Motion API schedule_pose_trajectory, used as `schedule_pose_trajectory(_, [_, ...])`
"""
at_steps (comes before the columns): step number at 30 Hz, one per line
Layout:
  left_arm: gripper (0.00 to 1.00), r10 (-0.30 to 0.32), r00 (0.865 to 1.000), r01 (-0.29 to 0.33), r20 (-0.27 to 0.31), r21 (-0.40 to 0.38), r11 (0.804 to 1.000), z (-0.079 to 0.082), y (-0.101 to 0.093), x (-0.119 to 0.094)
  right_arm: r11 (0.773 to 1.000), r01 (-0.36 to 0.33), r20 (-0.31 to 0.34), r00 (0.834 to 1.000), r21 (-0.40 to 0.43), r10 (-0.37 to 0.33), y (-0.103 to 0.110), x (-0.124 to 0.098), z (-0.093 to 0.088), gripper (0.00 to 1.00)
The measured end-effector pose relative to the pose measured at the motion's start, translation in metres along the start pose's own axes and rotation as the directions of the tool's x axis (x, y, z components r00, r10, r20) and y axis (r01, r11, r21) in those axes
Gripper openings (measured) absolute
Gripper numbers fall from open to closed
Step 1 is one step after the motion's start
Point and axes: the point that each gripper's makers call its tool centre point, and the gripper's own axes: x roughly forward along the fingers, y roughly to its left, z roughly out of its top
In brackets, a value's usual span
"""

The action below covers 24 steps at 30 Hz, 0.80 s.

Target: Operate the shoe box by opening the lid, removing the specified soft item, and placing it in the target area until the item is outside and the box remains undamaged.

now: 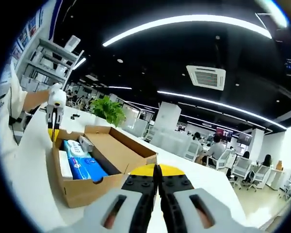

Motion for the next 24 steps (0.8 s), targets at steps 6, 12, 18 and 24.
schedule_pose_trajectory(6, [0.03, 0.004, 1.000, -0.004, 0.005, 0.002, 1.000, 0.000, 0.000, 0.000, 0.999, 0.039, 0.006, 0.999, 0.010, -0.039, -0.013, -0.004, 0.002, 0.00])
schedule_pose_trajectory(12, [0.03, 0.003, 1.000, -0.003, 0.004, 0.002, 1.000, 0.000, 0.001, 0.000, 0.999, 0.052, -0.003, 0.999, -0.010, -0.052, -0.017, -0.006, 0.000, 0.00])
schedule_pose_trajectory(18, [0.03, 0.003, 1.000, -0.003, 0.006, 0.003, 1.000, 0.000, 0.001, 0.000, 0.997, 0.081, -0.010, 0.997, -0.016, -0.081, -0.028, -0.006, -0.002, 0.00])
schedule_pose_trajectory(24, [0.03, 0.006, 1.000, -0.006, 0.012, 0.004, 1.000, 0.000, 0.001, 0.000, 0.994, 0.090, -0.032, 0.995, -0.069, -0.092, -0.024, -0.005, -0.014, 0.00])
